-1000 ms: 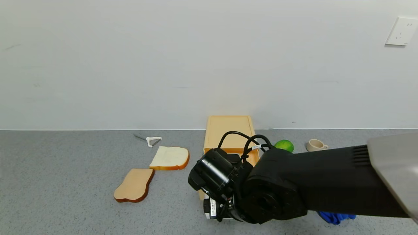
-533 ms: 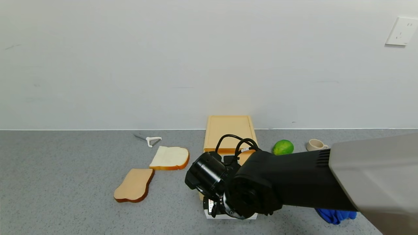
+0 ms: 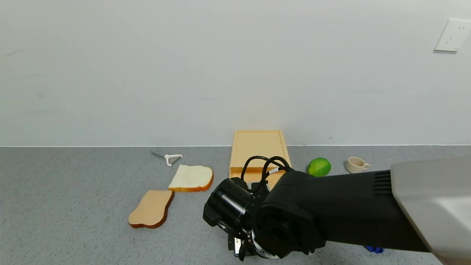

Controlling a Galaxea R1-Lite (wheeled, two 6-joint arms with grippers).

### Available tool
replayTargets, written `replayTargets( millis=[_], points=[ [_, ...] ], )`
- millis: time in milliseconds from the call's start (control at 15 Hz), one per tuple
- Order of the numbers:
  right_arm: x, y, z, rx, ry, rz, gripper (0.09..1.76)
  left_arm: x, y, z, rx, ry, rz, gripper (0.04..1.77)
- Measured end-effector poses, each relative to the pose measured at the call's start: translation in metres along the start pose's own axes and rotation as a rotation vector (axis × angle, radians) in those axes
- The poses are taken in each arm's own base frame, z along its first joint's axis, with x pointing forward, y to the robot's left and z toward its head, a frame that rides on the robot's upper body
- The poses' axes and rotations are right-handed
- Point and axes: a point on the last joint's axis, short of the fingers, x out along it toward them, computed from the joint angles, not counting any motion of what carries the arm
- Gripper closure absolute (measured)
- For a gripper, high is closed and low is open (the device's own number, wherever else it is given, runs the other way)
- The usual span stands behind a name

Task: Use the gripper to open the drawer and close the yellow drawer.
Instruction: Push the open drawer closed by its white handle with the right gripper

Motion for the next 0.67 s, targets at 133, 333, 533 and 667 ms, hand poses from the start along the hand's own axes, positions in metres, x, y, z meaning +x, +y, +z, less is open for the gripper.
replayTargets(
  millis=[133, 333, 533, 667],
  points=[
    [-0.001, 0.001, -0.005, 0.004, 0.037, 0.009, 0.14, 0.0, 0.0, 0.0, 0.0, 0.0, 0.0, 0.09],
    [0.001, 0.004, -0.011, 0.001, 0.069, 0.018, 0.14, 0.0, 0.0, 0.0, 0.0, 0.0, 0.0, 0.09],
    [0.005, 0.005, -0.014, 0.003, 0.106, 0.03, 0.14, 0.0, 0.0, 0.0, 0.0, 0.0, 0.0, 0.09],
    [0.008, 0.005, -0.015, 0.002, 0.112, 0.027, 0.14, 0.0, 0.0, 0.0, 0.0, 0.0, 0.0, 0.09]
  ],
)
